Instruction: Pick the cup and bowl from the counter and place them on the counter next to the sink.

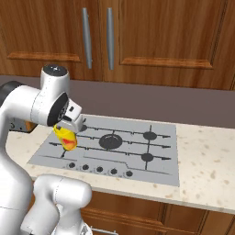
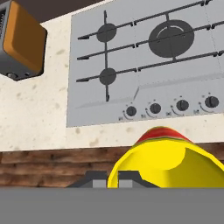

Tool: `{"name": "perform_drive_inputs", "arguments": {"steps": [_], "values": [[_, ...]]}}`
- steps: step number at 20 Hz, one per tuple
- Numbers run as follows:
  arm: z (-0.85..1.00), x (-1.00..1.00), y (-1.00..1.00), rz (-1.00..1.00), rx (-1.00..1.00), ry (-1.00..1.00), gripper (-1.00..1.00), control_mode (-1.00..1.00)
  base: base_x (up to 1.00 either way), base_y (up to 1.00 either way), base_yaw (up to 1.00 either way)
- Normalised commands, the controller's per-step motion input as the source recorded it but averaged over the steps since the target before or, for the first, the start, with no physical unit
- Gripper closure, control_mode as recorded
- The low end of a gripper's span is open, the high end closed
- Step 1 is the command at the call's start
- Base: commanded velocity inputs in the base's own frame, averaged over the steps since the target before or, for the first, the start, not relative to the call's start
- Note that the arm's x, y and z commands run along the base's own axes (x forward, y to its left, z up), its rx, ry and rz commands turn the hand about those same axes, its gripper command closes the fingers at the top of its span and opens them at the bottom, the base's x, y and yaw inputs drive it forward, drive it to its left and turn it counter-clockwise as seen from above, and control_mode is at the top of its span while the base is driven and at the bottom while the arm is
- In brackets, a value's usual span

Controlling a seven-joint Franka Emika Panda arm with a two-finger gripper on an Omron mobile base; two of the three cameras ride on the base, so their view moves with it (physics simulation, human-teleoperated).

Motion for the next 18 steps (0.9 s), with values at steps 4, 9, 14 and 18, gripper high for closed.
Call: {"name": "perform_drive_inputs", "arguments": {"steps": [4,9,14,18], "values": [[0.0,0.0,0.0,0.0,0.0,0.0,1.0,1.0,-0.09,0.03,0.0],[0.0,0.0,0.0,0.0,0.0,0.0,1.0,1.0,-1.0,0.01,0.0],[0.0,0.0,0.0,0.0,0.0,0.0,1.0,1.0,-0.99,0.06,0.0],[0.0,0.0,0.0,0.0,0.0,0.0,1.0,1.0,-0.22,0.01,0.0]]}}
